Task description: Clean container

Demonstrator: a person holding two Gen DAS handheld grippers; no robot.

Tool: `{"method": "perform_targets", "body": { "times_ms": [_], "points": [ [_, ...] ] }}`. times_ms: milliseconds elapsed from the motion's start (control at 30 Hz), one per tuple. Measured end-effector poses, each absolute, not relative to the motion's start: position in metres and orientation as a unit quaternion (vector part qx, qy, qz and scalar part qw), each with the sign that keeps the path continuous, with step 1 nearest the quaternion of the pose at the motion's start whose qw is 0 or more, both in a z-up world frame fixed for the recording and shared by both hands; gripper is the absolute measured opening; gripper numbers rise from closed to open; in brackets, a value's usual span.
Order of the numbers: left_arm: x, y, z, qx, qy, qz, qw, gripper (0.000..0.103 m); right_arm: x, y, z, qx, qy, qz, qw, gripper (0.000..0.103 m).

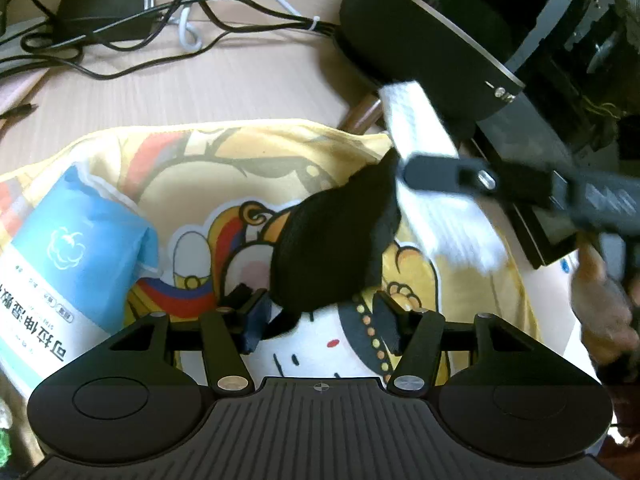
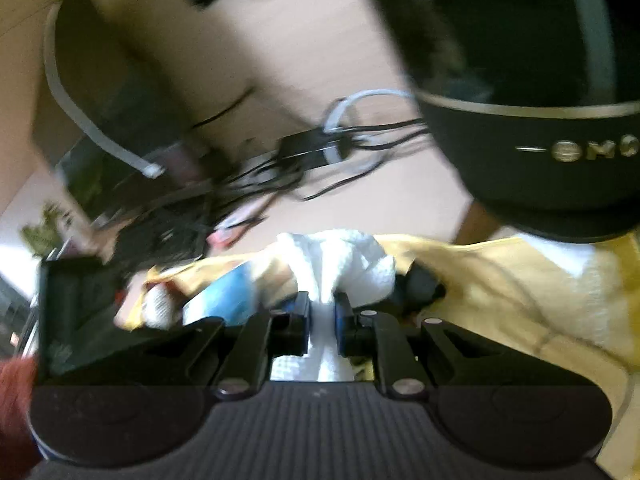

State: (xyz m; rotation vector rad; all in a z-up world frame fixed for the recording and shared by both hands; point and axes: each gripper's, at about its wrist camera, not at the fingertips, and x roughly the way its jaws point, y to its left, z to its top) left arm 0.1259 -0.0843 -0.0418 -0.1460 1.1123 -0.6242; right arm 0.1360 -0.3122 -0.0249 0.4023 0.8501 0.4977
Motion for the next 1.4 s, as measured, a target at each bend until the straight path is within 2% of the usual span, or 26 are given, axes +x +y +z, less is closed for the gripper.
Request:
{"method": "perform_targets", "body": {
  "times_ms": [133, 333, 500, 700, 933, 1033, 1133, 1400],
  "points": [
    [0.128, -0.085, -0.043, -0.071, 0.519, -0.292, 0.8, 0.069, 0.146, -0.325, -0.032, 0.214, 0.411, 0.199, 0.864, 0.014],
    [0.125, -0.095, -0.041, -0.05, 0.518, -0.313, 0.794, 0.086, 0.137, -0.325, -0.044, 0.126, 0.421, 0.139, 0.887, 0.014],
    [0.102, -0.115, -0.039, -0.008, 0.527, -0.369, 0.766, 0.092, 0.125, -0.34, -0.041, 0.135, 0.416, 0.116, 0.892, 0.014],
    [0.079, -0.11, -0.019, 0.027, 0.504, -0.364, 0.783, 0.094, 0.11, -0.338, -0.006, 0.126, 0.365, 0.137, 0.912, 0.014],
    [0.081, -0.072, 0.01, 0.063, 0.464, -0.278, 0.839, 0.098, 0.13, -0.288, -0.051, 0.106, 0.425, 0.186, 0.88, 0.014],
    [0.086, -0.062, 0.017, 0.11, 0.443, -0.228, 0.86, 0.101, 0.129, -0.272, -0.063, 0.084, 0.44, 0.202, 0.871, 0.014],
    [0.093, -0.052, 0.01, 0.151, 0.446, -0.177, 0.864, 0.101, 0.123, -0.268, -0.061, 0.086, 0.449, 0.235, 0.858, 0.014],
    [0.117, -0.052, -0.022, 0.157, 0.478, -0.162, 0.849, 0.101, 0.1, -0.269, -0.052, 0.095, 0.467, 0.274, 0.836, 0.016]
  ]
}}
